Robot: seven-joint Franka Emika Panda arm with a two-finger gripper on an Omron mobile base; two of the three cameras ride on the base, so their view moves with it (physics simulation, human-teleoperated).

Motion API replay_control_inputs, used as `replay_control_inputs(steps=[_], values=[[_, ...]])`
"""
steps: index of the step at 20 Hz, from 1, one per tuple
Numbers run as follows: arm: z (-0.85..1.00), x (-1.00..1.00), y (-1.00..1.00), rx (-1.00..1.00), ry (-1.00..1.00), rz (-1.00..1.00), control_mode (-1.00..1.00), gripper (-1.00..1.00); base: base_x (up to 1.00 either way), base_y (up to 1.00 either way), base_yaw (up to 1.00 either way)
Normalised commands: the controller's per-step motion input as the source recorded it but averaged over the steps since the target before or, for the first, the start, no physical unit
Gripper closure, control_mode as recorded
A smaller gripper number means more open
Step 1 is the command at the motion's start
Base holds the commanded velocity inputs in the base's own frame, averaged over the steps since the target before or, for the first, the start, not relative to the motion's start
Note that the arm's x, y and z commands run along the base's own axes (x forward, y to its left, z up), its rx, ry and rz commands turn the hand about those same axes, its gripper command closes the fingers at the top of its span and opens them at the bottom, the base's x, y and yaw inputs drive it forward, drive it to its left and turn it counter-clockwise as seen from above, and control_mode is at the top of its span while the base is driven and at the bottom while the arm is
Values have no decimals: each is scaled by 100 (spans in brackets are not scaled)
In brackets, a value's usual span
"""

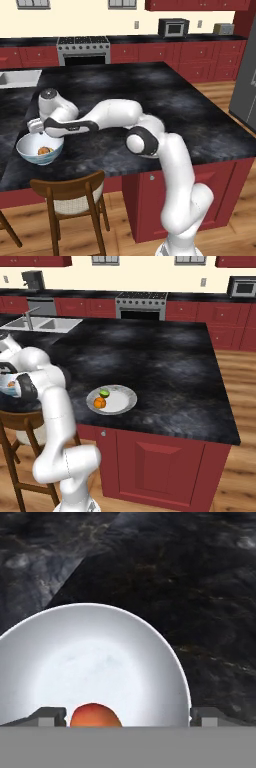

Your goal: Take the fruits from the plate on the dining counter and place two fruits in each bowl.

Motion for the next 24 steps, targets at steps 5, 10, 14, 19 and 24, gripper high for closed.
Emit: replay_control_inputs(steps=[5,10,14,19,24], values=[[2,-39,-100,0,4,-9,-100,-100,0,0,0],[0,-74,-100,2,7,-6,-100,-100,0,0,0],[18,-63,-100,2,12,-6,-100,-100,0,0,0],[46,-14,-100,2,19,-9,-100,-100,0,0,0],[41,0,-100,1,25,-14,-100,-100,0,0,0]])
